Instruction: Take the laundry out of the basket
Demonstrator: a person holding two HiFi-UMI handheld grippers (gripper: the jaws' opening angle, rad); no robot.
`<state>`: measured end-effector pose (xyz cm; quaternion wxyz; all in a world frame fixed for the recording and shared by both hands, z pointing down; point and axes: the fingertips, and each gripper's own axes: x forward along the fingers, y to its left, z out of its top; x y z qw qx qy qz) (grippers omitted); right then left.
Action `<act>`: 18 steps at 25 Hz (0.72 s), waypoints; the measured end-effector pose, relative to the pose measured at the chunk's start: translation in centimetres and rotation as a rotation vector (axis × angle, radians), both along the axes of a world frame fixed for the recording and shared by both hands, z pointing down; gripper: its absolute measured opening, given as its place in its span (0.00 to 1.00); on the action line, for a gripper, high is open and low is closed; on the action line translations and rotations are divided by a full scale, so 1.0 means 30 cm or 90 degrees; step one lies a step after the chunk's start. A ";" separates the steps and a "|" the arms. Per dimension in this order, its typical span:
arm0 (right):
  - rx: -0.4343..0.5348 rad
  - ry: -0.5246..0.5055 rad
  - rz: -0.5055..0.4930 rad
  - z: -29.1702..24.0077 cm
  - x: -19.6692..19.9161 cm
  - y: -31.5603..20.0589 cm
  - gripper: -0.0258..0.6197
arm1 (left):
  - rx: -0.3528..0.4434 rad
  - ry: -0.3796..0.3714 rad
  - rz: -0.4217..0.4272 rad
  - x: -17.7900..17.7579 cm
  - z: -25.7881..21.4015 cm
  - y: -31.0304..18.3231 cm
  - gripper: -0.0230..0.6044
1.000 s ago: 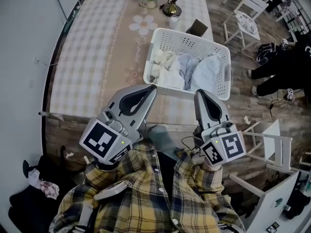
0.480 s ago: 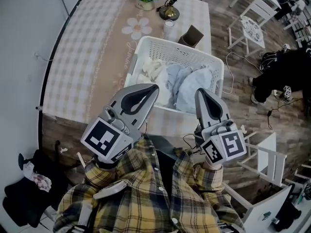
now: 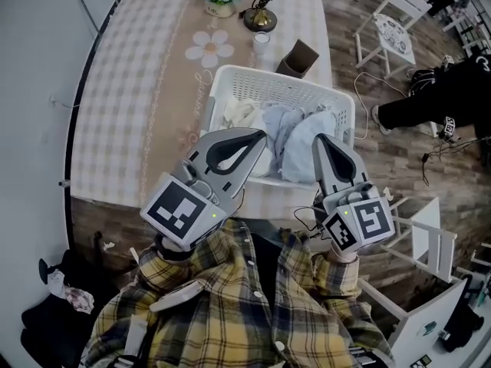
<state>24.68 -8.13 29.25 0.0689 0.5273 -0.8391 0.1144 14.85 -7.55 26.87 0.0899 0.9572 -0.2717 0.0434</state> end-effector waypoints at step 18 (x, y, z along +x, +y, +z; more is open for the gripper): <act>-0.107 0.073 -0.022 0.131 0.038 -0.067 0.22 | -0.020 -0.094 0.085 0.136 0.129 -0.134 0.11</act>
